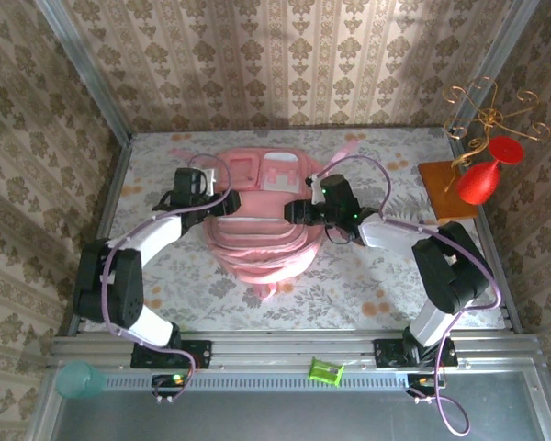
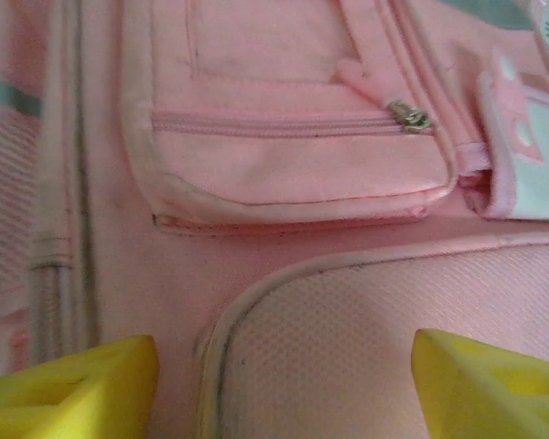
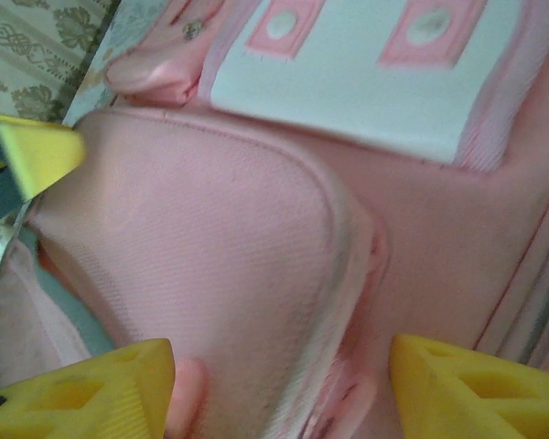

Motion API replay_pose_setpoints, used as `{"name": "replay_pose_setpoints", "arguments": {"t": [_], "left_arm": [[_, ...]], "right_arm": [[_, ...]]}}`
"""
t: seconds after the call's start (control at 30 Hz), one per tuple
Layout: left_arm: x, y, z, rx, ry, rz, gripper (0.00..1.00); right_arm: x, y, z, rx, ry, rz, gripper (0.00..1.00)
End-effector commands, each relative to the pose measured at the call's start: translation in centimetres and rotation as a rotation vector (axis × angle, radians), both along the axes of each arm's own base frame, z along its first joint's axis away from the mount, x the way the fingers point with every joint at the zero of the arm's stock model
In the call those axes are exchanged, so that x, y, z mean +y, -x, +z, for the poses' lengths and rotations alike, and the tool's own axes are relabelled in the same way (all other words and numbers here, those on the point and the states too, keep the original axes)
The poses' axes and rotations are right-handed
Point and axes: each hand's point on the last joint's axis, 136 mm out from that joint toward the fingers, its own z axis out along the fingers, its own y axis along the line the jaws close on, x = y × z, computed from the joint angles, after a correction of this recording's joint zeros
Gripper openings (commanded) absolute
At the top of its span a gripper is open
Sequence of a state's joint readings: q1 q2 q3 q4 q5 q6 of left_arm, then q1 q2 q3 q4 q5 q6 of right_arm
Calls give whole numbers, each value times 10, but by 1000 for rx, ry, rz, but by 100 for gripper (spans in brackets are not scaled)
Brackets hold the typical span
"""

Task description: Pack the student bag

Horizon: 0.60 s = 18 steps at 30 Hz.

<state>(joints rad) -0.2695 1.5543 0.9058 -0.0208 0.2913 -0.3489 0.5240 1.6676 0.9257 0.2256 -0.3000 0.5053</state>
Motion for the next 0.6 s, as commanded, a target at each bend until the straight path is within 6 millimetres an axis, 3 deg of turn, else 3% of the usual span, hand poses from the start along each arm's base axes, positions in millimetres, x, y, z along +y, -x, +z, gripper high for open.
{"name": "replay_pose_setpoints", "arguments": {"t": [0.0,0.1,0.2,0.43,0.57], "left_arm": [[-20,-2,3,48,72,-61,70],[-25,-12,-1,61,60,-83,70],[-22,-23,-2,54,25,-85,70],[-12,-36,-13,81,3,-66,63],[-11,-35,-12,76,6,-63,64]], "right_arm": [[25,32,13,28,-75,83,64],[40,50,26,-21,-63,146,64],[34,58,31,-80,-12,165,64],[17,72,13,-218,200,314,64],[11,68,12,-330,266,375,63]]}}
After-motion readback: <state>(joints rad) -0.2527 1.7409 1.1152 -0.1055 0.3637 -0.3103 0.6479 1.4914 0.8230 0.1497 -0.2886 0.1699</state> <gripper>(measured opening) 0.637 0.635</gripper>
